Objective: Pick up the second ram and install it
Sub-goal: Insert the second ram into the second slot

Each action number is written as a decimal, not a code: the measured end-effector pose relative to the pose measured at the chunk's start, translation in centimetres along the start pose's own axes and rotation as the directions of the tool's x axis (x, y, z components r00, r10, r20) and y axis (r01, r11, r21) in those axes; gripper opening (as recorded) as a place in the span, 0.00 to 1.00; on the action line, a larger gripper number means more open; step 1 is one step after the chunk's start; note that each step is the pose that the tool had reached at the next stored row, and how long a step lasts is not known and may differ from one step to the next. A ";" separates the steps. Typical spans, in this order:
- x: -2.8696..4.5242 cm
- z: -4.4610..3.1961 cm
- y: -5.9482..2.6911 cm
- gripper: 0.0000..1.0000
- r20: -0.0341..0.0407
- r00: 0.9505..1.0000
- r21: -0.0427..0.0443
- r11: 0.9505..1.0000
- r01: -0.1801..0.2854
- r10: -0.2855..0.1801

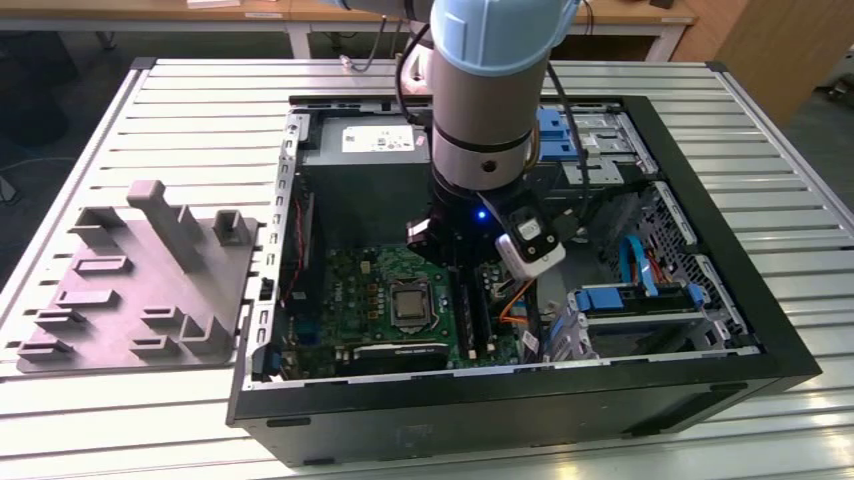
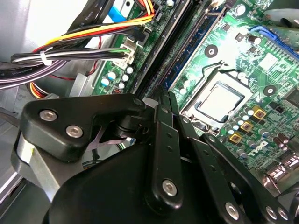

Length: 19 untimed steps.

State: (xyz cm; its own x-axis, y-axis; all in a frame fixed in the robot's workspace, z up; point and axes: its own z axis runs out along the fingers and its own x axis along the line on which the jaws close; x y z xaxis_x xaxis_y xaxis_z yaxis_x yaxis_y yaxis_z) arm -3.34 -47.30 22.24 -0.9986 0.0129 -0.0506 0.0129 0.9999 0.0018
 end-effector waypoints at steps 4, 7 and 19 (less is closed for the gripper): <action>0.01 0.06 -0.01 0.11 0.000 1.000 0.001 1.000 0.000 0.000; 0.01 0.07 -0.01 0.11 0.000 1.000 0.000 1.000 0.000 0.000; 0.04 0.19 -0.01 0.11 0.000 1.000 -0.003 1.000 0.000 0.000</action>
State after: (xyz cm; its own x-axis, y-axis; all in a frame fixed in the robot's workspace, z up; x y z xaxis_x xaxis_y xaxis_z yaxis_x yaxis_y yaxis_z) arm -3.37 -47.31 22.05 -0.9986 0.0131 -0.0505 0.0129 0.9999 0.0044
